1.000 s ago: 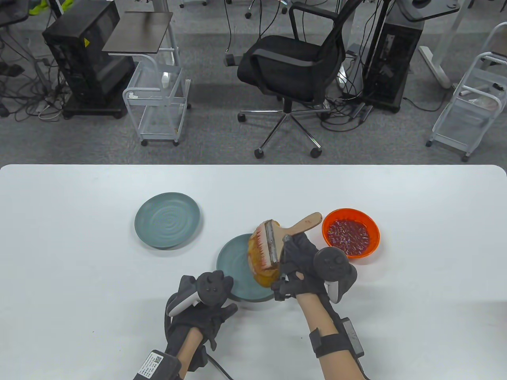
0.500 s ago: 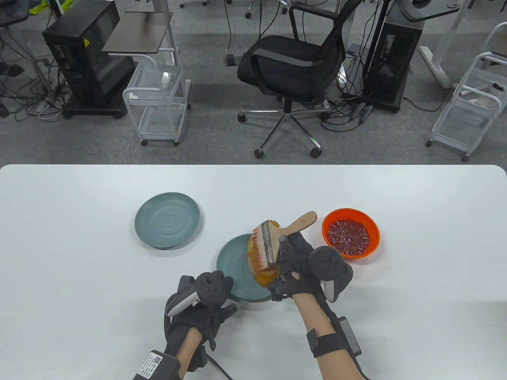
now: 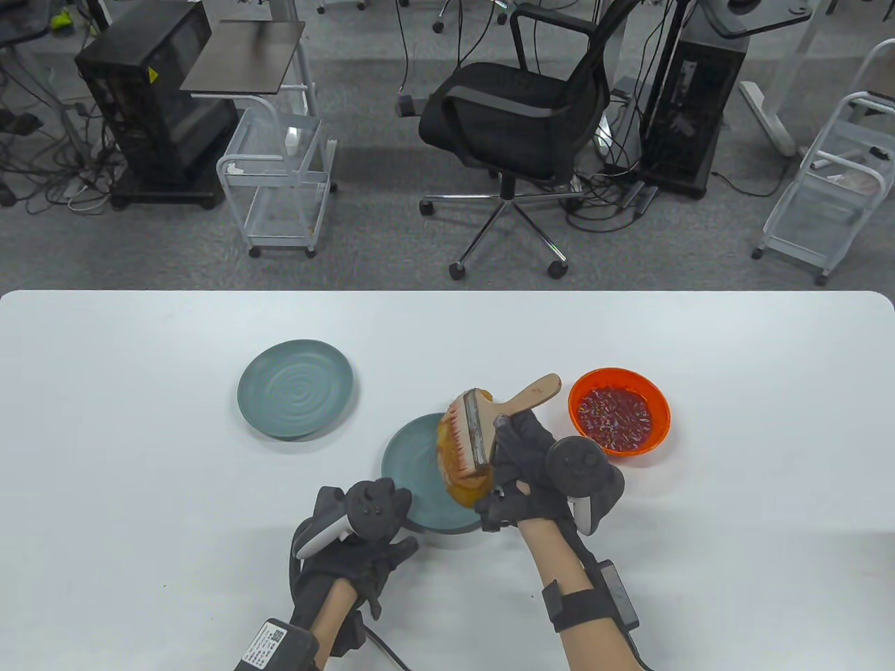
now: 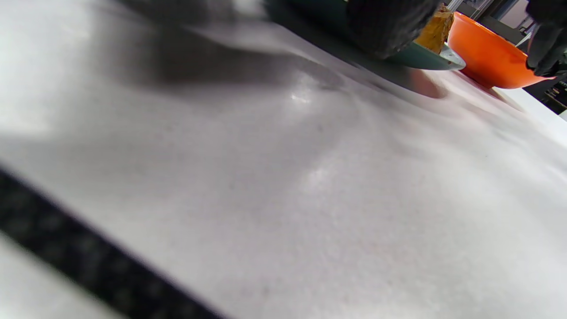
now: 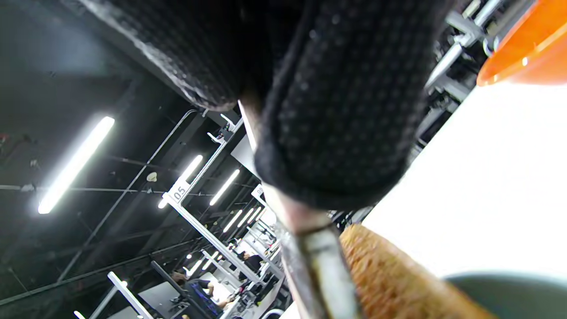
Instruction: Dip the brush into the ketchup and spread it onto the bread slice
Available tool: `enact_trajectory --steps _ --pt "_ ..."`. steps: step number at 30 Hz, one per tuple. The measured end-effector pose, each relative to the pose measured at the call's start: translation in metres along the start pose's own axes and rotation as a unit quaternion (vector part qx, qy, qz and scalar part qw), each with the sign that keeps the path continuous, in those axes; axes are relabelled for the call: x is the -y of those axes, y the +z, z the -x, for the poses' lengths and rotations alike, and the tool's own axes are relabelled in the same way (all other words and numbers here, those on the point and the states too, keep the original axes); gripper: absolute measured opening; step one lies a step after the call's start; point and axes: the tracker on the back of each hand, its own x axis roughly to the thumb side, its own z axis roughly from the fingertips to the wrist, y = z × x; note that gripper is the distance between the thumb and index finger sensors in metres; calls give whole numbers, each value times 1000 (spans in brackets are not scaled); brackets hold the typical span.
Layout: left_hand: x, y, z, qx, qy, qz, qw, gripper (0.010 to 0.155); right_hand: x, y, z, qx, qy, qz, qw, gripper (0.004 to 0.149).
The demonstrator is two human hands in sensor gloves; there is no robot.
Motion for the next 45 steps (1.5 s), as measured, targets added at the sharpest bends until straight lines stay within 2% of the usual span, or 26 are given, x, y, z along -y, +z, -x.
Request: enact_trajectory --steps 3,5,9,14,19,21,23,26,30,33,36,38,40,45 --pt "0 0 0 -1 -1 0 1000 71 16 -5 -5 36 60 47 996 47" --pt "0 0 -1 -2 -3 -1 1000 71 20 -6 -6 39 65 55 996 47" --pt "0 0 -2 -5 -3 0 1000 71 5 -2 0 -22 -47 13 999 47" --pt "-1 1 0 -2 1 1 1000 71 -6 1 2 -17 -22 -8 1000 47" --pt "-1 1 0 -1 -4 1 1000 71 18 -7 6 8 36 42 998 47" --pt "-1 1 -1 -2 -4 1 1000 71 23 -8 7 -1 20 53 998 47" --pt "0 1 -1 -4 -5 0 1000 71 20 -7 8 -21 -19 45 999 47" --pt "0 1 -2 -5 -6 0 1000 71 0 -1 9 -63 -88 5 994 47" --pt "0 1 0 -1 1 1 1000 71 -14 4 3 -48 -51 -15 997 47" --pt "0 1 0 -1 0 1 1000 71 -6 1 4 -34 -35 3 999 47" --pt "0 1 0 -2 -3 1 1000 71 12 -6 5 0 29 44 999 47" --pt "0 1 0 -2 -3 1 1000 71 18 -7 6 -8 16 58 998 47" --pt "0 1 -1 -3 -2 1 1000 71 17 -6 6 -20 -14 51 998 47" --pt "0 1 -1 -4 -3 1 1000 71 -11 3 2 -56 -90 -15 994 47"
